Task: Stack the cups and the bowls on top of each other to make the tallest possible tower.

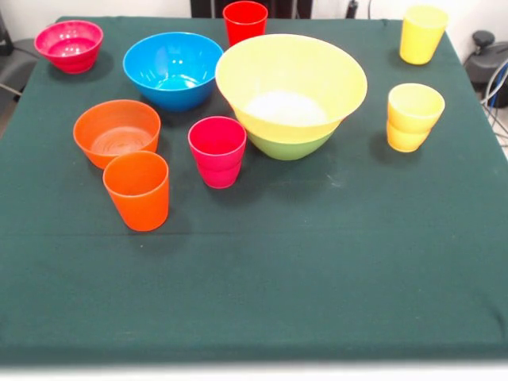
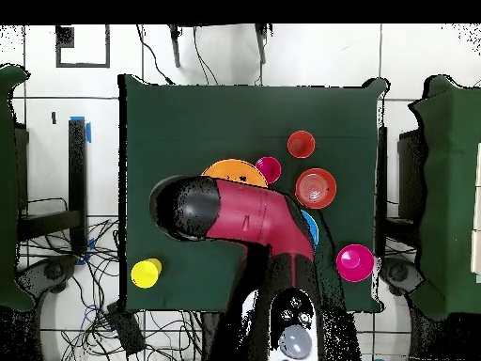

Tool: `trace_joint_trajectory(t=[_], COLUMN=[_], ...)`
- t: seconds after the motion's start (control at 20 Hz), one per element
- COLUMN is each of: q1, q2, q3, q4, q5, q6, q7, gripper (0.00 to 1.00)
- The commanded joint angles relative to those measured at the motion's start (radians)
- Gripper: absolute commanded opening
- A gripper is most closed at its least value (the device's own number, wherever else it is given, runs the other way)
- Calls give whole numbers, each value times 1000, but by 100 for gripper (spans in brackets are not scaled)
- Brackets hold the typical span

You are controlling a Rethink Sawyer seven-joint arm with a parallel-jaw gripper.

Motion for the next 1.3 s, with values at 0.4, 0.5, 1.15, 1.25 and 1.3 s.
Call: trace_joint_trajectory(t=[0.4,0.5,1.15,1.25,1.3], q1=[-233,-265,-404,-422,-429], q2=[40,53,84,99,101], q3=[144,159,268,286,292], q4=[187,182,176,168,165], q5=[-93,-124,-278,-303,-316], q6=[-72,-83,-135,-145,-146], q7=[-238,-258,-258,-255,-251], gripper=[100,100,100,100,100])
